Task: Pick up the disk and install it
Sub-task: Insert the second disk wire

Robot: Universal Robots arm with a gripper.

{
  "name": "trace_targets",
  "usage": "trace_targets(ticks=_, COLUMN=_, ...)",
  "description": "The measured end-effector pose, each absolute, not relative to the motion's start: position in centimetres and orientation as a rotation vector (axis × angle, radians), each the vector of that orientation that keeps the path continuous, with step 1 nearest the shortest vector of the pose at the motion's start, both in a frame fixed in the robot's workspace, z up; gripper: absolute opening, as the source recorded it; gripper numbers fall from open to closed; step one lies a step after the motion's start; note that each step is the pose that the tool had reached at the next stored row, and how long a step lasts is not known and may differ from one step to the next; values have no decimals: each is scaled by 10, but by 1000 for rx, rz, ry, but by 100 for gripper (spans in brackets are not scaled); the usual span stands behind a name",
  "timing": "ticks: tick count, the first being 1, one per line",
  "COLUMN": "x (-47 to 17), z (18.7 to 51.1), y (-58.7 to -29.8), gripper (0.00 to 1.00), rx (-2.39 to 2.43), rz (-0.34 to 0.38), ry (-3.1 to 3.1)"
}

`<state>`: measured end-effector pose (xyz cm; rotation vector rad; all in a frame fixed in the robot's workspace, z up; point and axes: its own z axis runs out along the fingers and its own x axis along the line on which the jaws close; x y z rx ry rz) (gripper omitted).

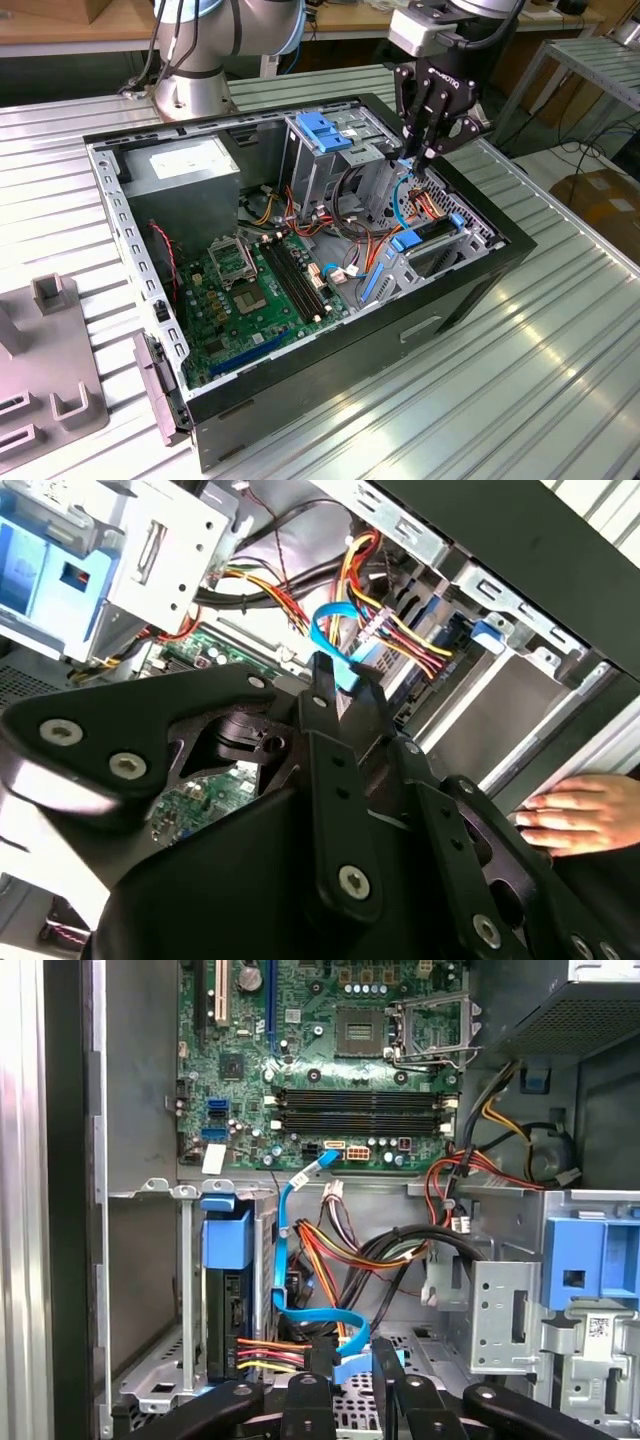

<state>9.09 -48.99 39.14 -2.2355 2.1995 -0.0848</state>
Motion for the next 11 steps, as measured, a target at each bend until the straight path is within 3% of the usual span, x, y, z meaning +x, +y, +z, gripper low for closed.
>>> trace_targets(ticks=9, x=91, z=382, y=-485, gripper=30, rx=-2253, rz=-125, ry=2206)
trace_targets(ticks=11, x=91, z=380, y=-485, gripper=22, rx=-2256, rz=-136, ry=2209)
